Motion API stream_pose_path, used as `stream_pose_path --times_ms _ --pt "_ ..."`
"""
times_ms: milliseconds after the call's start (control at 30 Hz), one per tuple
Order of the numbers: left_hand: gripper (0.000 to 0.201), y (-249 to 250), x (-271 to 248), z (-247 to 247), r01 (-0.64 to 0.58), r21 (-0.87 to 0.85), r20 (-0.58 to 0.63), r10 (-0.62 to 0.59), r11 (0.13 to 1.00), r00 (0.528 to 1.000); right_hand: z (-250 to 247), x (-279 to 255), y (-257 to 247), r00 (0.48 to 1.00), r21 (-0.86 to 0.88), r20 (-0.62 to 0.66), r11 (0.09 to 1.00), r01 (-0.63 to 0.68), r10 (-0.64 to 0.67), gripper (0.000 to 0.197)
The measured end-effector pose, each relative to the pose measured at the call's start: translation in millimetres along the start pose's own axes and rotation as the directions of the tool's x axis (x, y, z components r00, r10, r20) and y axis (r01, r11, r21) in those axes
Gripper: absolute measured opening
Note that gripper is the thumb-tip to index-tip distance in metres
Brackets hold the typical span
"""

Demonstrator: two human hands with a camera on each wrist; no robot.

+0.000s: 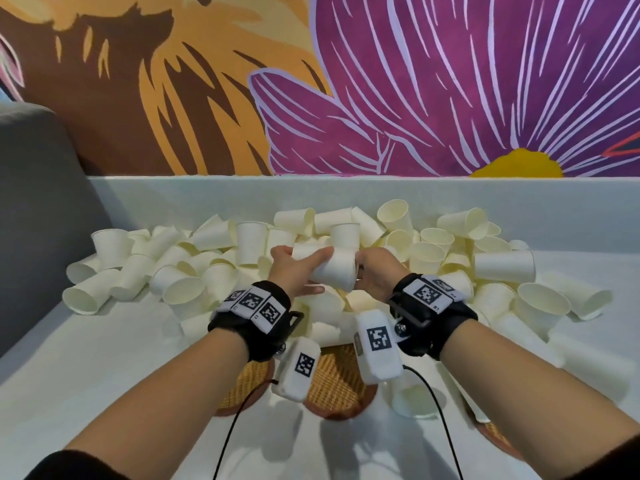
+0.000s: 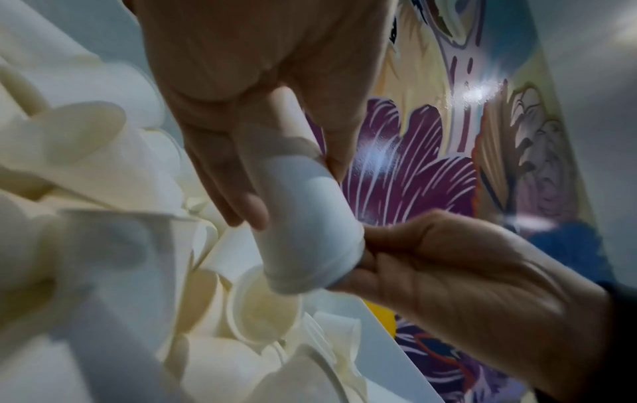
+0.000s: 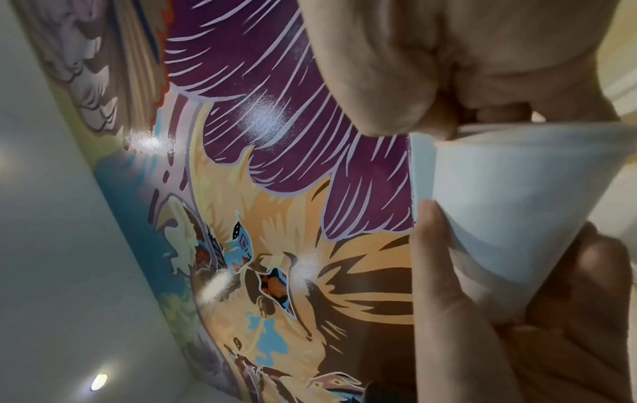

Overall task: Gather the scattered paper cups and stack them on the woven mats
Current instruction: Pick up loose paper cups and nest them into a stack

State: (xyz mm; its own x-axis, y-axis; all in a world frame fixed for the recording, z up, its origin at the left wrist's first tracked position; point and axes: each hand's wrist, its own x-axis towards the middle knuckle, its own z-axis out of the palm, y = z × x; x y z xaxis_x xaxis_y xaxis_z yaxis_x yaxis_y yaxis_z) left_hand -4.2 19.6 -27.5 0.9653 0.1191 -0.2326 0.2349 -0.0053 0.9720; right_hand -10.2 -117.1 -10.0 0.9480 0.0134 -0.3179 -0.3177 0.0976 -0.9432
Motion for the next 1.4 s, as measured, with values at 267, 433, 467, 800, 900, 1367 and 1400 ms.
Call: stream_pose_path --times_ms 267,433,467,800,900,1367,1400 --pt "0.076 3 0 -58 0.02 0.128 0.008 -0.021 0.992 1.0 16 -1 13 0.952 -0.202 0.274 0.976 -0.081 0.136 0.023" --pt "0.07 5 0 -105 0.019 0.575 0.028 -0.043 0.818 0.999 18 11 36 0.963 -0.81 0.266 0.532 0.247 -0.041 0.028" --pt "0.07 3 0 -113 0.029 0.643 0.038 -0.07 0.766 0.997 19 13 42 0.958 -0.859 0.286 0.436 0.269 -0.026 0.037" --pt "0.058 -50 3 -132 -0.143 0.97 0.166 -0.107 0.197 0.98 31 26 74 0.945 -0.947 0.303 0.152 0.283 0.127 0.092" --pt "0.059 -55 5 -129 -0.173 0.97 0.192 -0.105 0.169 0.976 29 28 77 0.942 -0.94 0.315 0.173 0.294 0.113 0.087" --pt "0.076 -19 -14 -25 -0.247 0.667 0.298 0.053 0.702 0.953 7 16 45 0.966 -0.172 0.157 0.969 -0.177 0.205 0.051" --pt "0.074 -21 -14 -21 -0.245 0.645 0.284 0.07 0.724 0.956 2 12 45 0.963 -0.192 0.158 0.964 -0.185 0.216 0.051"
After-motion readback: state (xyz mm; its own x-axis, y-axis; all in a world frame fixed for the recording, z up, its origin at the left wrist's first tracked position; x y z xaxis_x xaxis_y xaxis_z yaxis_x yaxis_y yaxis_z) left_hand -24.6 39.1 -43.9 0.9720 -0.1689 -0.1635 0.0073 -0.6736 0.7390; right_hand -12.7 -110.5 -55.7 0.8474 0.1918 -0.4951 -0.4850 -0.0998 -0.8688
